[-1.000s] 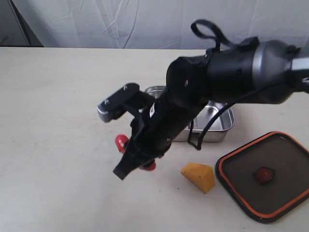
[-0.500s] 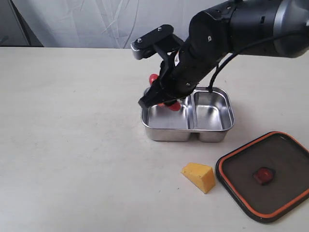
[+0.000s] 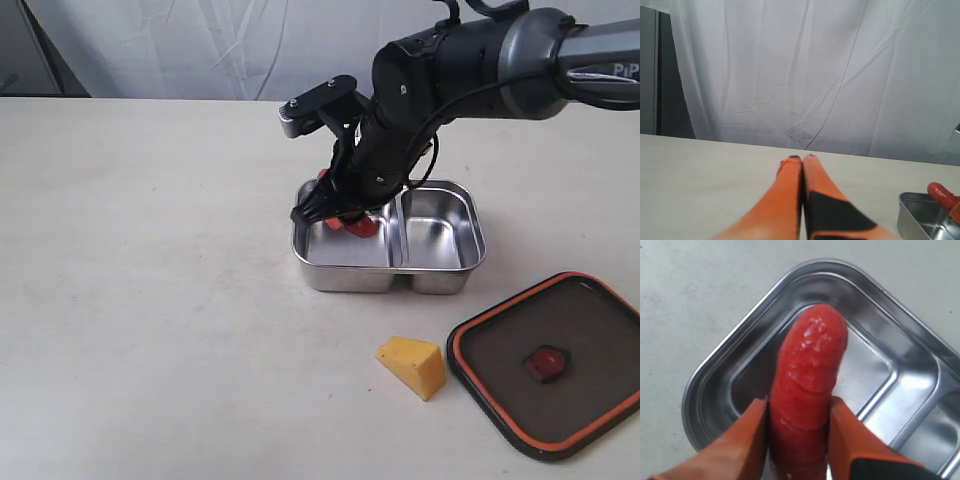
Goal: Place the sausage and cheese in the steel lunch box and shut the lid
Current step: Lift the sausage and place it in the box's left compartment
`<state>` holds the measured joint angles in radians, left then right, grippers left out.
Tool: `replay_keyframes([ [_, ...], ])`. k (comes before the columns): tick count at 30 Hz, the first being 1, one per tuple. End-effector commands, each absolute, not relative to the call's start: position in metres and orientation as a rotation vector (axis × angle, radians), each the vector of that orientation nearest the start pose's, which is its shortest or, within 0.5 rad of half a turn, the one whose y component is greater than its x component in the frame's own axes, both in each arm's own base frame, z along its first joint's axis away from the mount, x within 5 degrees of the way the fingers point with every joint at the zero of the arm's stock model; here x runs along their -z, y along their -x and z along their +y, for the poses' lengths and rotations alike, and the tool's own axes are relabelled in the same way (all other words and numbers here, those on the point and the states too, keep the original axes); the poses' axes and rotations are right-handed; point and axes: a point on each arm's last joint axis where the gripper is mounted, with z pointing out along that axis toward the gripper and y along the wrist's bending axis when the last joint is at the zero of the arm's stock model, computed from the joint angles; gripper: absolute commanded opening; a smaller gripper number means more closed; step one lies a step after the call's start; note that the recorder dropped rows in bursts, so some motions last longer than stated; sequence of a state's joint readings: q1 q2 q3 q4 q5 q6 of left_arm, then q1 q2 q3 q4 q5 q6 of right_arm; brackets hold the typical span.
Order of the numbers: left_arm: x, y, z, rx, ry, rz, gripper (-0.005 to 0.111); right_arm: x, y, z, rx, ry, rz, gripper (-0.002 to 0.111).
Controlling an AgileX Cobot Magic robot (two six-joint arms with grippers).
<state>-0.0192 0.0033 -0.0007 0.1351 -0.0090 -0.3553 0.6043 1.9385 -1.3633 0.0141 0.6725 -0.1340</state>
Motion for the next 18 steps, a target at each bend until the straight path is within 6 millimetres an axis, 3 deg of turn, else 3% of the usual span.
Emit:
replay_keyframes([
  [1, -0.215, -0.056, -0.002, 0.2, 0.14, 1.465, 0.0, -0.191, -0.334, 0.229, -0.145, 0.973, 2.577, -0.001],
  [3, -0.215, -0.056, -0.002, 0.2, 0.14, 1.465, 0.0, -0.191, -0.334, 0.229, -0.145, 0.974, 2.579, 0.009],
  [4, -0.215, -0.056, -0.002, 0.2, 0.14, 1.465, 0.0, -0.191, -0.334, 0.229, -0.145, 0.974, 2.579, 0.025],
  [6, -0.215, -0.056, -0.002, 0.2, 0.14, 1.465, 0.0, -0.191, -0.334, 0.228, -0.136, 0.978, 2.589, 0.044],
  [13, -0.215, -0.056, -0.002, 0.2, 0.14, 1.465, 0.0, -0.202, -0.328, 0.224, -0.13, 0.966, 2.614, 0.045],
  [18, -0.215, -0.056, -0.002, 0.2, 0.14, 1.465, 0.0, -0.263, -0.303, 0.208, -0.145, 0.965, 2.575, 0.045],
])
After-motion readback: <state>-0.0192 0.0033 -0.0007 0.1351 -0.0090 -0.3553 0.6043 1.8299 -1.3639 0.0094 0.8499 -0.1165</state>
